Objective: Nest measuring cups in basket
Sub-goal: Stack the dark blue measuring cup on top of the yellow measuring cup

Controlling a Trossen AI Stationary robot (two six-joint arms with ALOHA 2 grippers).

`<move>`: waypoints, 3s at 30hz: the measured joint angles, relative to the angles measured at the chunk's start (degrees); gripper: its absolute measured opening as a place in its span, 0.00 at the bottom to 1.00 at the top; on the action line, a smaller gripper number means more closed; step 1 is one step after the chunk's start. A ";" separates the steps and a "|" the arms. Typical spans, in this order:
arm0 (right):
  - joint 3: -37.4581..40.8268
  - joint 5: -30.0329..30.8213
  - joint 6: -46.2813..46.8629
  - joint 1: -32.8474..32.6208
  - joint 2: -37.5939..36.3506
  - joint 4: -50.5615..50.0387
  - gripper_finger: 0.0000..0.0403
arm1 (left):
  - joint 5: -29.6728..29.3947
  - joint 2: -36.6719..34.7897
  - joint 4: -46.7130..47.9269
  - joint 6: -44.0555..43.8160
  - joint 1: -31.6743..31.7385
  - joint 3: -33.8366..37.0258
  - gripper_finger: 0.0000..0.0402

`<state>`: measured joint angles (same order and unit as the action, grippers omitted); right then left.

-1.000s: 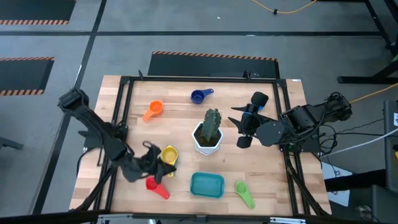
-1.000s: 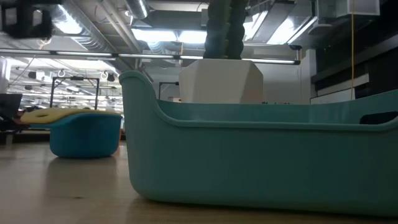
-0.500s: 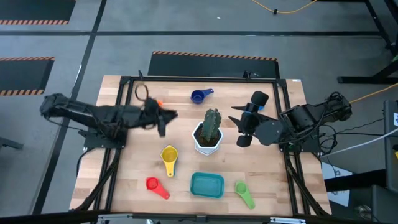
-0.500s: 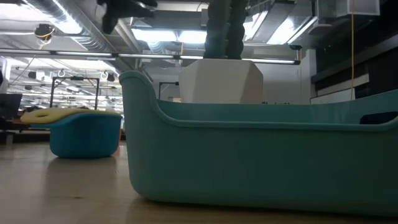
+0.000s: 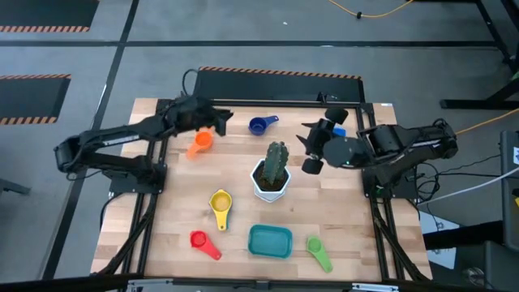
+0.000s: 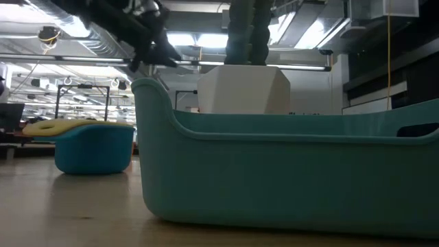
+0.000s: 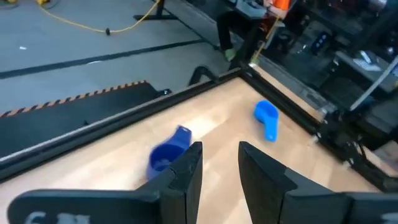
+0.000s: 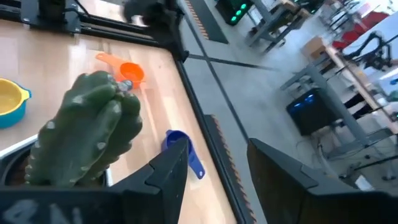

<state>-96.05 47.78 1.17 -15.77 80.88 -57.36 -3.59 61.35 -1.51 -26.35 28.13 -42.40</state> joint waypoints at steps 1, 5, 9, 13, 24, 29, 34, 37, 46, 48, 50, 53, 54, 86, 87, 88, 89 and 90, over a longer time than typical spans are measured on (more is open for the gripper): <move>0.00 -1.34 0.00 0.60 0.00 0.00 0.42 | 1.92 1.42 -0.70 0.00 1.68 -0.31 0.24; 0.00 -5.67 -0.09 2.74 0.00 0.00 0.42 | 8.09 9.00 -1.12 0.35 6.54 -4.48 0.24; 0.00 -7.37 -0.11 4.12 0.00 0.01 0.42 | 12.24 18.42 0.10 3.15 8.97 -10.56 0.24; 0.00 -7.42 -0.11 4.86 0.00 0.00 0.42 | 13.34 26.91 4.04 4.69 10.34 -16.43 0.24; 0.00 -7.55 -0.15 5.16 0.00 -1.50 0.42 | 13.68 38.94 12.90 6.10 11.73 -22.62 0.24; 0.00 -7.53 -0.13 5.16 0.00 -2.17 0.42 | 13.62 41.43 12.48 6.08 9.74 -22.64 0.24; 0.00 -7.55 -0.13 5.16 0.00 -2.36 0.42 | 12.32 43.10 11.62 5.97 8.24 -22.64 0.24; 0.00 -7.56 0.04 5.16 0.00 -2.53 0.42 | 10.38 43.53 11.53 5.97 7.69 -22.64 0.24; 0.00 -8.91 0.07 5.16 0.00 -3.00 0.42 | 9.97 43.86 11.31 5.95 7.26 -22.64 0.24; 0.00 -8.93 0.07 5.14 0.00 -2.98 0.42 | 9.20 43.86 11.32 5.92 7.26 -22.64 0.24; 0.00 -8.93 0.07 5.14 0.00 -3.00 0.42 | 8.71 43.86 11.32 5.92 7.26 -22.64 0.24; 0.00 -8.93 0.07 5.14 0.00 -3.00 0.42 | 8.67 43.86 11.33 5.91 7.31 -22.64 0.24; 0.00 -8.93 0.07 5.14 0.00 -2.98 0.42 | 8.67 43.86 11.32 5.91 7.31 -22.64 0.24; 0.00 -8.93 0.33 5.14 0.00 -3.59 0.42 | 8.04 47.95 10.78 7.22 6.83 -22.62 0.02; 0.00 -8.93 0.67 5.14 0.00 -3.79 0.42 | 7.85 47.44 10.79 7.39 6.85 -22.62 0.03; 0.00 -8.93 1.34 5.15 0.00 -4.14 0.42 | 7.27 46.89 11.03 7.48 6.85 -22.62 0.03; 0.00 -8.93 1.64 5.14 -0.01 -4.71 0.42 | 6.85 46.19 11.78 7.85 6.94 -22.62 0.03; 0.00 -8.93 1.74 5.10 -0.09 -5.39 0.42 | 6.59 45.35 12.67 8.97 7.08 -22.62 0.02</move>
<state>-96.05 38.85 2.91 -10.68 80.80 -62.75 3.00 106.71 11.17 -17.38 35.21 -65.01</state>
